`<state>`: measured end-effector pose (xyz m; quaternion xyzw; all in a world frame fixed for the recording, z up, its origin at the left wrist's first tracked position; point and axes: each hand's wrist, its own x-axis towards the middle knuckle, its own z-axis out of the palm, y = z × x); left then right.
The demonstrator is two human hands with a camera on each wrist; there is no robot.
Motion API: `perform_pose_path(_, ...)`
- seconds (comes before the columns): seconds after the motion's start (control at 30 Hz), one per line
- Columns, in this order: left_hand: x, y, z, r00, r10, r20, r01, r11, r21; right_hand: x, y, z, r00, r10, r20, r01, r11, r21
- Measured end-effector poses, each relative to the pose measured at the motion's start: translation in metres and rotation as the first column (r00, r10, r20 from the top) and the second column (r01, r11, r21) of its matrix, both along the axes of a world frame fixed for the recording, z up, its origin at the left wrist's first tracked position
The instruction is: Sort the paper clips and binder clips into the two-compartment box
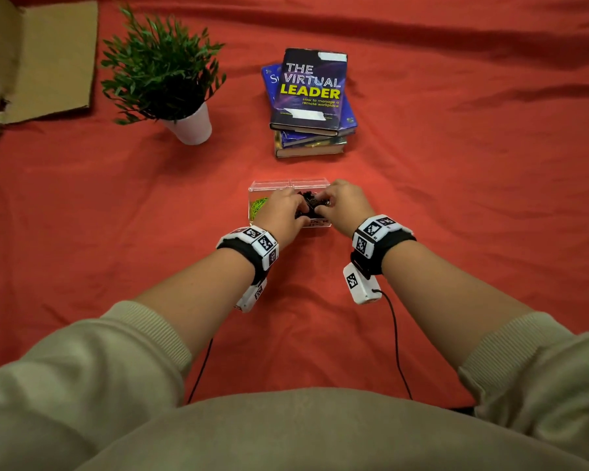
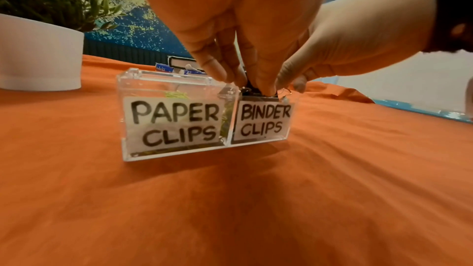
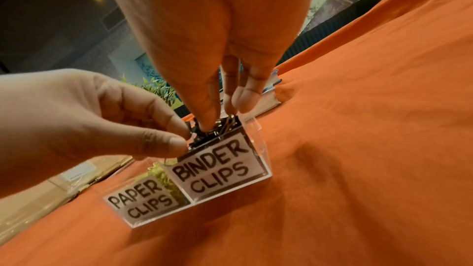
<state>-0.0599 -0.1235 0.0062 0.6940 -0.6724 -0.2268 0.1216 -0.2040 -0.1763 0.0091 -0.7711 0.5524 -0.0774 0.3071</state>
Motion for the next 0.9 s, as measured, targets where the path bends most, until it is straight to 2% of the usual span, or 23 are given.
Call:
perform_pose_path(0.1, -0.004, -0.004, 0.000, 0.996, -0.051, 0.077, 0.050, 0.999, 0.019, 0.001, -0.001, -0.002, 1.000, -0.019, -0.015, 0.019, 1.000, -0.018)
perform_pose_path(0.2, -0.009, -0.004, 0.000, 0.990, -0.060, 0.125, 0.060, 0.998, 0.002, 0.003, 0.000, -0.001, 0.998, -0.056, 0.042, 0.057, 0.997, -0.044)
perform_pose_path(0.27, -0.009, -0.002, 0.000, 0.989, -0.048, 0.138, 0.051, 0.998, -0.020, 0.005, 0.003, -0.001, 0.998, -0.001, 0.068, 0.005, 0.998, -0.055)
perform_pose_path(0.37, -0.005, 0.000, 0.000, 0.992, -0.024, 0.120, 0.027, 0.999, -0.025, 0.004, 0.005, -0.004, 0.997, 0.073, 0.012, -0.072, 0.997, -0.036)
perform_pose_path(0.53, -0.002, -0.005, 0.001, 0.997, -0.031, 0.065, 0.039, 0.992, -0.119, -0.001, 0.000, -0.004, 0.998, -0.053, 0.046, 0.055, 0.998, -0.032)
perform_pose_path(0.67, -0.001, -0.012, 0.000, 0.983, -0.129, 0.129, 0.137, 0.989, -0.052, -0.001, -0.001, -0.003, 0.997, -0.063, 0.042, 0.063, 0.998, 0.002)
perform_pose_path(0.83, 0.006, -0.013, 0.001, 0.977, -0.128, 0.173, 0.137, 0.990, -0.041, 0.000, 0.002, 0.001, 0.998, -0.054, 0.028, 0.053, 0.997, 0.048)
perform_pose_path(0.9, 0.010, -0.011, 0.005, 0.981, -0.118, 0.156, 0.128, 0.990, -0.060, -0.005, -0.001, 0.011, 0.992, -0.095, 0.085, 0.094, 0.995, 0.014)
